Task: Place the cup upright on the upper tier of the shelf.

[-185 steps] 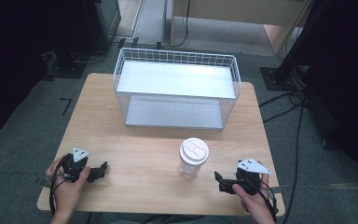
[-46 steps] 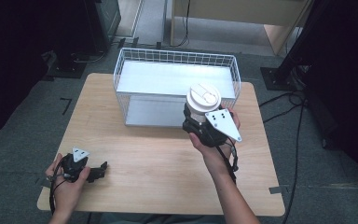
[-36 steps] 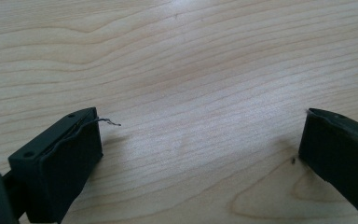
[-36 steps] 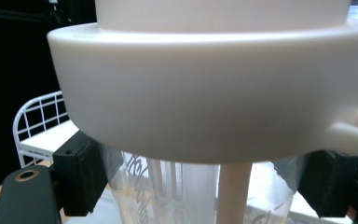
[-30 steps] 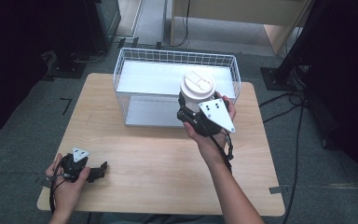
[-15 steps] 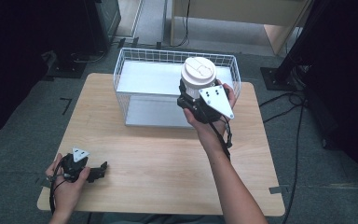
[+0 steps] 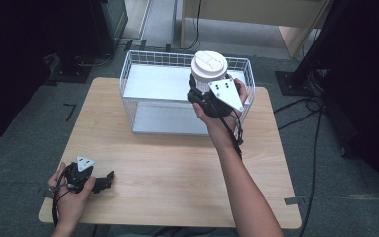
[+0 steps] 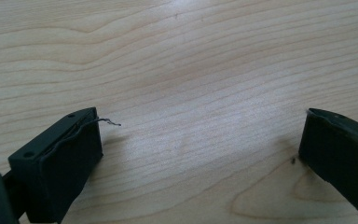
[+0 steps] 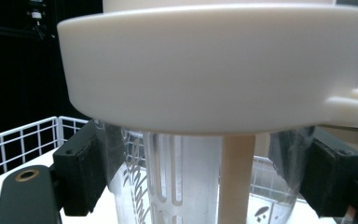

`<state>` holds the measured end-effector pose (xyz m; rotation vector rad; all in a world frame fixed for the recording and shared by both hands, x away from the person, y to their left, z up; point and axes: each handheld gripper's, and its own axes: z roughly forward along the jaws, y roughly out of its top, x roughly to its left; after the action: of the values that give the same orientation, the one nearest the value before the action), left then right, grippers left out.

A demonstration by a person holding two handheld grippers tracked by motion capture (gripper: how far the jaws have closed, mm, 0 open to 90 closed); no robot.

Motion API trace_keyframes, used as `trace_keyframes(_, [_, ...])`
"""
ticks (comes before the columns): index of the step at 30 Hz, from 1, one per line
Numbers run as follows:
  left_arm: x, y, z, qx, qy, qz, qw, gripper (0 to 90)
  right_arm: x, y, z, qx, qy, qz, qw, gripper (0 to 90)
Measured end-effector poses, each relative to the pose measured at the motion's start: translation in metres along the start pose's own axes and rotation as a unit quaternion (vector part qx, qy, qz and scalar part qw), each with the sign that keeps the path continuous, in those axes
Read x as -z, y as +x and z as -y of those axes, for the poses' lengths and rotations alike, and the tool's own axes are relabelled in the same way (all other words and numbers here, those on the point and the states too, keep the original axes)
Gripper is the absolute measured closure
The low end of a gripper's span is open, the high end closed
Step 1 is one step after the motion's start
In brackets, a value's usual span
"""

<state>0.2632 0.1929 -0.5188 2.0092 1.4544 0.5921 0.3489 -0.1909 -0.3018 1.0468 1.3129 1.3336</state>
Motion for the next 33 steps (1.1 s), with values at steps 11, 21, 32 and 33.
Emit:
trace_keyframes(11, [0.0, 0.0, 0.0, 0.0, 0.0, 0.0, 1.0, 0.0, -0.033, 0.0, -0.003, -0.008, 0.004, 0.001, 1.0, 16.0])
trace_keyframes(21, [0.0, 0.0, 0.0, 0.0, 0.001, 0.0, 1.0, 0.0, -0.062, -0.001, -0.003, -0.03, 0.015, 0.002, 0.9994, 16.0])
trace_keyframes(32, [0.0, 0.0, 0.0, 0.002, 0.0, 0.001, 1.0, 0.0, -0.09, -0.02, 0.001, -0.052, 0.035, 0.015, 0.9979, 16.1])
trace_keyframes(33, [0.0, 0.0, 0.0, 0.002, 0.0, 0.001, 1.0, 0.0, -0.091, -0.023, 0.002, -0.061, 0.032, 0.013, 0.9975, 16.1])
